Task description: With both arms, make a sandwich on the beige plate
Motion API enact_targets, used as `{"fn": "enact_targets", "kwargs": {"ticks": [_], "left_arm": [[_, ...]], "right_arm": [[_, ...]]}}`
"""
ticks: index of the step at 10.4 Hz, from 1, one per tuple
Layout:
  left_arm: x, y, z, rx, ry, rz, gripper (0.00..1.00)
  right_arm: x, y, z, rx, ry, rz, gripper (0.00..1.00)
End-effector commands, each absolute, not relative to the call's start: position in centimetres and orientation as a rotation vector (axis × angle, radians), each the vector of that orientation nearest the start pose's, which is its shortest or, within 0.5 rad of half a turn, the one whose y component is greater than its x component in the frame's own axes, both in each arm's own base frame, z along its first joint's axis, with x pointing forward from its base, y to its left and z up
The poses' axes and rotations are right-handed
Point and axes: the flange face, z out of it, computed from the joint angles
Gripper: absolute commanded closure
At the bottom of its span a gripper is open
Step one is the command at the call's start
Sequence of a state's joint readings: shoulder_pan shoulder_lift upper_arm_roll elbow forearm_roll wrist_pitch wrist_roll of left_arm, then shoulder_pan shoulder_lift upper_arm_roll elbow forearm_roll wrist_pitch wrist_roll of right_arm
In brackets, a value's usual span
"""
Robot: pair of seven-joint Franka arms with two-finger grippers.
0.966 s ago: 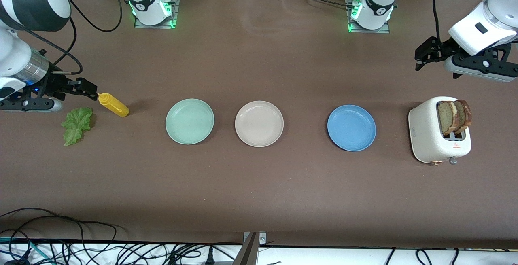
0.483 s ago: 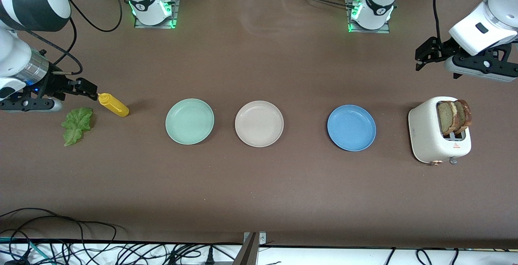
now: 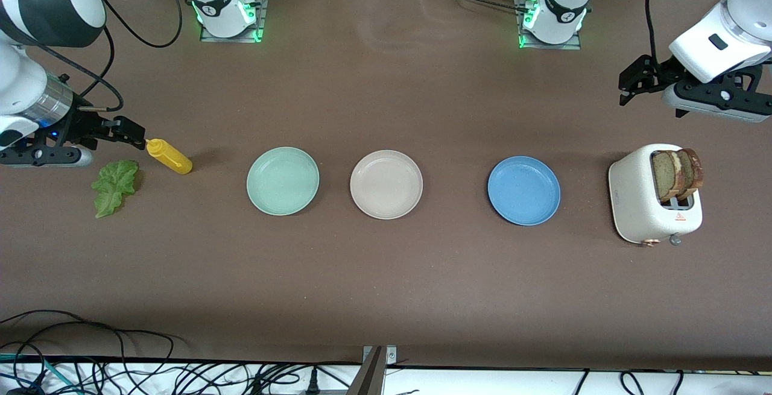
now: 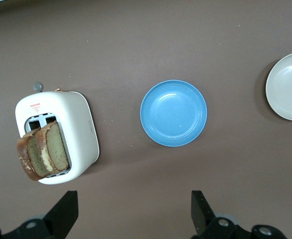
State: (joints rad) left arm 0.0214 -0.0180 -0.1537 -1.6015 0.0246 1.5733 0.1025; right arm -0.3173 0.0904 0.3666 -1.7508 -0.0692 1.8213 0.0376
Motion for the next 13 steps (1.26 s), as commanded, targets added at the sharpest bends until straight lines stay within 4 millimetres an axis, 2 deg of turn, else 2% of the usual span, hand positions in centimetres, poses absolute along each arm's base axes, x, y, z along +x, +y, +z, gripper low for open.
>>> {"fn": "enact_targets", "kwargs": {"ticks": [1, 4, 8, 13], "left_arm": [[54.8, -7.0, 62.5, -3.108, 0.369, 0.014, 0.00], [54.8, -7.0, 62.5, -3.109, 0.366, 0.014, 0.00], [55.0, -5.2, 62.5, -3.113, 0.331, 0.015, 0.00], [55.1, -4.6, 62.5, -3.115, 0.312, 0.012, 0.00]], "right_arm": [[58.9, 1.7, 51.6, -3.168, -0.034, 0.019, 0.00], [59.0, 1.6, 51.6, -3.168, -0.032, 0.019, 0.00], [58.9, 1.7, 51.6, -3.168, -0.034, 0.021, 0.00], [58.9, 1.6, 51.6, -3.168, -0.032, 0.021, 0.00]]}}
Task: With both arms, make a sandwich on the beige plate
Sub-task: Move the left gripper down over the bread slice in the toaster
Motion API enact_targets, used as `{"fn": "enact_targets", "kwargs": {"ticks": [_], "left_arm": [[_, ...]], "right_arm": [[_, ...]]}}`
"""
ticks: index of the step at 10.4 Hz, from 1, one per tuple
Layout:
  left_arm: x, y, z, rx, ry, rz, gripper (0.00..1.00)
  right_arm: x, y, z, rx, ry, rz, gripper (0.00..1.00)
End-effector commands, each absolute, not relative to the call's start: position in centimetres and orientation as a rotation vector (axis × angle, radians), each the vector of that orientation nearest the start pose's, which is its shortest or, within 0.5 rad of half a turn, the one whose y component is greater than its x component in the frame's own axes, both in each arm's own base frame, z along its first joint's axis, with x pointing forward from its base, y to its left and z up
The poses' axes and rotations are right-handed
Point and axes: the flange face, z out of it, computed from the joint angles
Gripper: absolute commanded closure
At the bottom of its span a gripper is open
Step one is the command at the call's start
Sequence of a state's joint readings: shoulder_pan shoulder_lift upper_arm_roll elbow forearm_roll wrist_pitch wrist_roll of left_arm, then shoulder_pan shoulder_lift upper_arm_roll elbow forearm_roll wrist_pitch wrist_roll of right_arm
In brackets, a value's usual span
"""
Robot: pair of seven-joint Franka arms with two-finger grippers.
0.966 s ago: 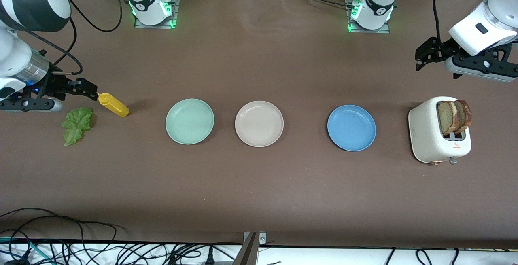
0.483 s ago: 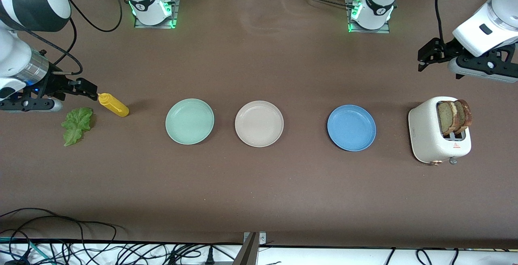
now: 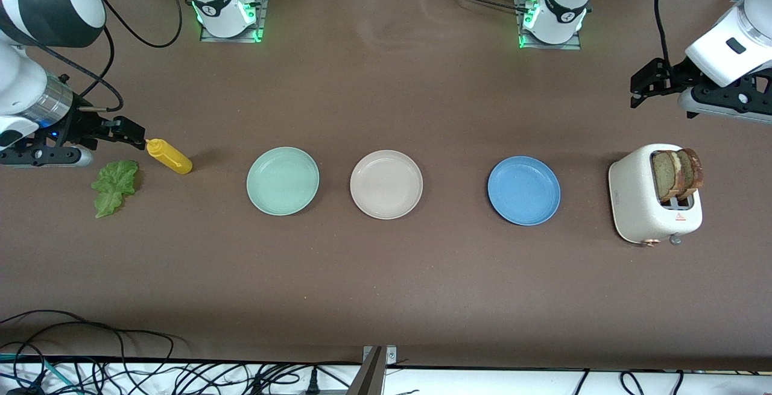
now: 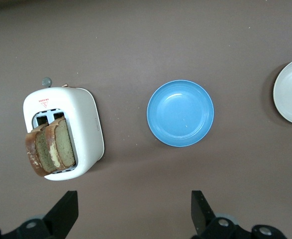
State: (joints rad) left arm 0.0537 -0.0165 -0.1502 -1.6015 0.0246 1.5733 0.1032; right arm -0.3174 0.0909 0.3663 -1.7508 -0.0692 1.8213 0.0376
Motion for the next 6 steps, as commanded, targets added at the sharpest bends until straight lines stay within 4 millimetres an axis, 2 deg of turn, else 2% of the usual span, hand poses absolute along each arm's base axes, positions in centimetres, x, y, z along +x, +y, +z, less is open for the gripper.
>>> {"fn": "enact_targets", "kwargs": {"ticks": [1, 2, 5, 6], "left_arm": [[55.2, -4.1, 62.4, -3.115, 0.300, 0.012, 0.00], [55.8, -3.4, 61.5, -3.115, 0.283, 0.036, 0.00], [56.9, -1.9, 60.5, -3.034, 0.269, 0.020, 0.00], [57.5, -0.6, 59.6, -3.030, 0.241, 0.033, 0.00]], "right_arm": [[58.9, 1.7, 51.6, -3.167, -0.031, 0.024, 0.00], [58.9, 1.7, 51.6, -3.167, -0.031, 0.024, 0.00], [58.9, 1.7, 51.6, -3.167, -0.031, 0.024, 0.00], [58.9, 1.7, 51.5, -3.167, -0.031, 0.026, 0.00]]}}
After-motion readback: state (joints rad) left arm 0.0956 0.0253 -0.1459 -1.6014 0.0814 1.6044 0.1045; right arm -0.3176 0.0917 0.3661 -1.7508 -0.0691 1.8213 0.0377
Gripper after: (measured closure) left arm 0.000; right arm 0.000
